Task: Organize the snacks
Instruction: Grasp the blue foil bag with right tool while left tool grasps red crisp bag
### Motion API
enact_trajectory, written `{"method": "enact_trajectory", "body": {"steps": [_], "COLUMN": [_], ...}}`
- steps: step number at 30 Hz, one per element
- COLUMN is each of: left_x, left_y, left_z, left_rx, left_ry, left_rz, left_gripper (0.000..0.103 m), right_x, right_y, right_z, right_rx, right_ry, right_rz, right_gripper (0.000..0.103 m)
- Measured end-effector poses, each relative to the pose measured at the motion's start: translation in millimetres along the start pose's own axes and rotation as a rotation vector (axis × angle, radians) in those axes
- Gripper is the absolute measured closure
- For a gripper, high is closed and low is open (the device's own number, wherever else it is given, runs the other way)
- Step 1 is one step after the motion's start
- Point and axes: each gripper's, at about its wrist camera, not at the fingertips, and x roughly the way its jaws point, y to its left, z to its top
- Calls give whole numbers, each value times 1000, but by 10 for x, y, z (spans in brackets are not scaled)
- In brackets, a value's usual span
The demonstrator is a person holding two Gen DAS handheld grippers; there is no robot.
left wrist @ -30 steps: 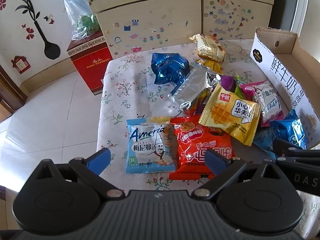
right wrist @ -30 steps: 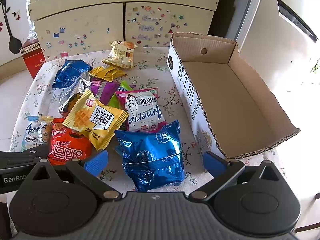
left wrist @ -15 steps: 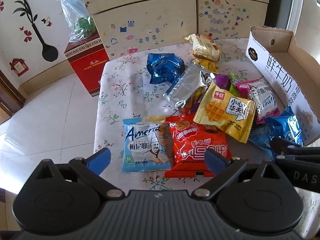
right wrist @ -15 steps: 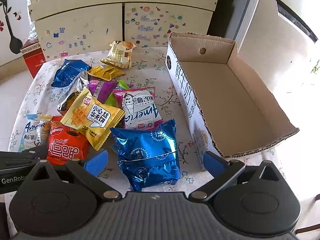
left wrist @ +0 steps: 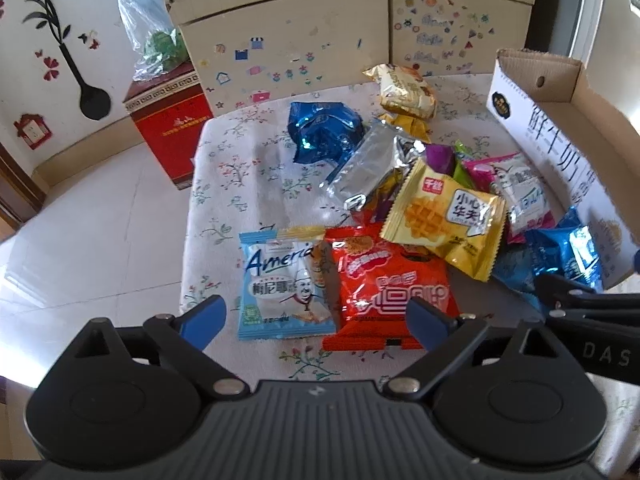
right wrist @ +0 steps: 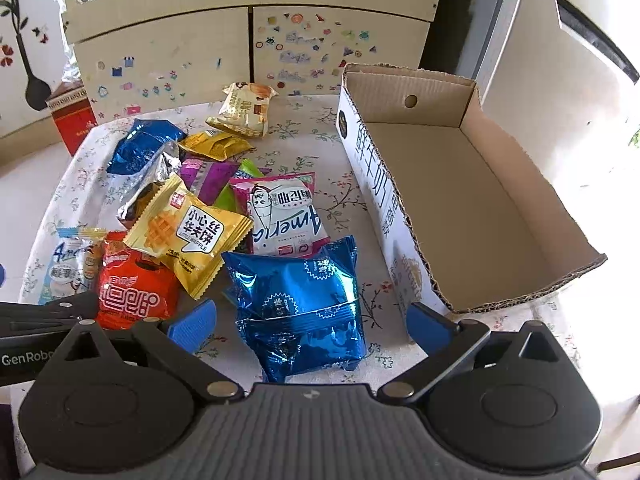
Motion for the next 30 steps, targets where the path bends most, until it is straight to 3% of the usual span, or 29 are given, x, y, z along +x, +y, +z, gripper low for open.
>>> {"method": "enact_trajectory", "body": {"steps": [3, 12, 17, 24, 30], "left_x": [-5, 16, 100, 129, 238], "left_y": [58, 365, 384, 302, 114], "left_z": [26, 74, 22, -7, -68], "left_rx": [-31, -132, -132, -101, -55], "left_ry": [-7, -41, -32, -51, -26], "left_rz": [-52, -58, -96, -130, -204], "left_gripper": [3, 3, 3, 3, 3], "right_x": [-35, -172, -163, -103, 9], "right_y": [-166, -739, -669, -572, -562], "right_z": [42, 35, -22, -27, -58], "right_rx": [64, 279, 252, 223, 243], "right_ry": [0, -29, 0, 24, 61], "right_rz": [66, 221, 296, 360, 341], "right_gripper": [0, 0, 1, 9, 12]}}
